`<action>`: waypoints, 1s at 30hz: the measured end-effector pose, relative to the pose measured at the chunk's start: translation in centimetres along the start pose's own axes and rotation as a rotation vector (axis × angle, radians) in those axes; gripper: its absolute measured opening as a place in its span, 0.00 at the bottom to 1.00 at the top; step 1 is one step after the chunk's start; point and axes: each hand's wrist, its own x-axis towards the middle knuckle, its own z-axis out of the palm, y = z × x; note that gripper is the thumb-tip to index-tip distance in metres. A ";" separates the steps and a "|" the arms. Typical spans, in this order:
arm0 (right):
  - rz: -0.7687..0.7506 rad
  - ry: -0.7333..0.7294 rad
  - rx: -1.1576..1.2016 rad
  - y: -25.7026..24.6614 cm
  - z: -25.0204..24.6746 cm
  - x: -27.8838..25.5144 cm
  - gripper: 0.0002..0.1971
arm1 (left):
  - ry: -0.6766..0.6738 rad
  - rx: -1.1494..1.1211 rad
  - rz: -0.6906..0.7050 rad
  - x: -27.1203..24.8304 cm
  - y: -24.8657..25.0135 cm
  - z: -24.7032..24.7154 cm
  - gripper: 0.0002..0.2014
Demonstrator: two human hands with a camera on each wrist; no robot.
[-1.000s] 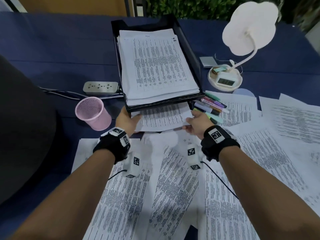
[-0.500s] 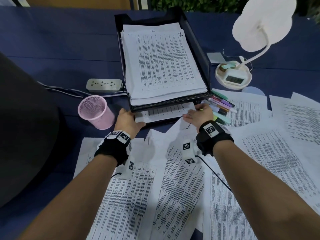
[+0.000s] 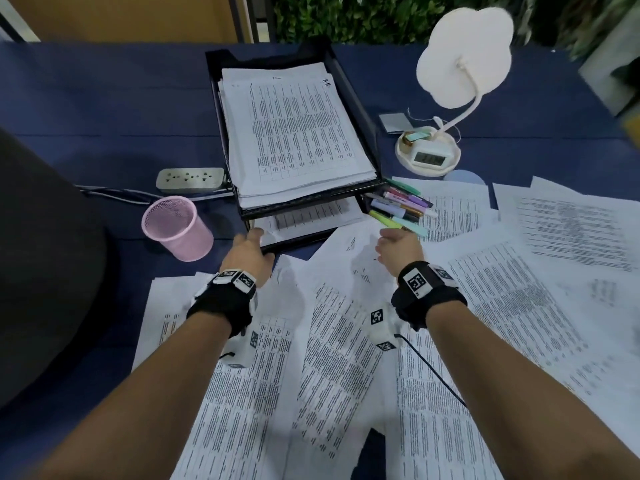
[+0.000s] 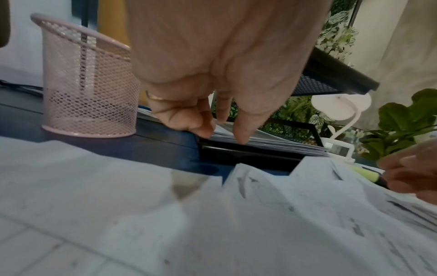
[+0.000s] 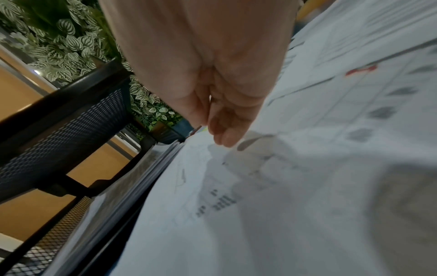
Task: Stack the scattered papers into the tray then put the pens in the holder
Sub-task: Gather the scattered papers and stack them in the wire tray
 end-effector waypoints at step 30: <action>0.395 0.222 -0.849 9.8 -21.1 1.4 0.61 | -0.245 0.044 0.344 -5.4 12.9 10.5 0.40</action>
